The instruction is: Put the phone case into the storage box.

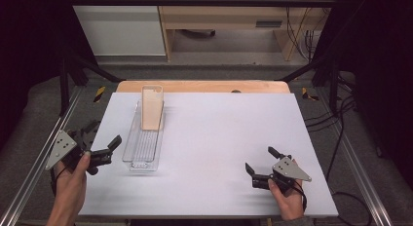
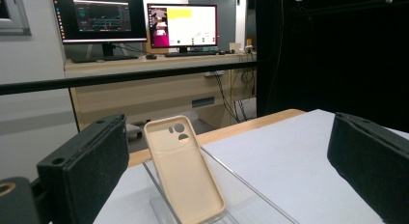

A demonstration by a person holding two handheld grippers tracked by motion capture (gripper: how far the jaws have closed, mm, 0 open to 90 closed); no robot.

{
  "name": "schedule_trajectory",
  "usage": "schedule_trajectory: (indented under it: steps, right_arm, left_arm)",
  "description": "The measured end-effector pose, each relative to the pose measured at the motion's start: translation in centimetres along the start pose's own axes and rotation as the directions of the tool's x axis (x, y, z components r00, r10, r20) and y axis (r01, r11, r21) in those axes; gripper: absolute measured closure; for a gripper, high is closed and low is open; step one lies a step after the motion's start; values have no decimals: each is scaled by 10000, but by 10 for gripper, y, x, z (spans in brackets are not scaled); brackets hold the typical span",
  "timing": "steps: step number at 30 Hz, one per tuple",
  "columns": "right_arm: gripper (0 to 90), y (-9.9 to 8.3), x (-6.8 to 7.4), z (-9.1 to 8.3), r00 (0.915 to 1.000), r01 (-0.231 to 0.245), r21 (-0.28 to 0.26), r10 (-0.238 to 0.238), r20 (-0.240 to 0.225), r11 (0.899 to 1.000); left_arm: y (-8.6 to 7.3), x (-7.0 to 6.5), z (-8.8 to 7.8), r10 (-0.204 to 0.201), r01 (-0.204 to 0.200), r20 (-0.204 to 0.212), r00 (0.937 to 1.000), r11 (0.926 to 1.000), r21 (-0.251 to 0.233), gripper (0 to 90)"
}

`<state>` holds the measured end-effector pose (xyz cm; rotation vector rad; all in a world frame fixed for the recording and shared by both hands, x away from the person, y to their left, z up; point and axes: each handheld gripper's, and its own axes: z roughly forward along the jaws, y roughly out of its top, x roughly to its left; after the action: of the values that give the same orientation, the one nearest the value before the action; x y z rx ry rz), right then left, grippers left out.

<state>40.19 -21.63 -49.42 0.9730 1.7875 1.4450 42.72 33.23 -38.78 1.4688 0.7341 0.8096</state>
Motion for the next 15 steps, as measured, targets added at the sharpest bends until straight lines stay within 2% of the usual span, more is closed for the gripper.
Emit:
schedule_trajectory:
  steps: [15]
  right_arm:
    - [23,0,0,0,10000,-17,19,17,27,10000]
  left_arm:
    - [-21,-4,-7,-225,224,44,9997,9997,119,9]
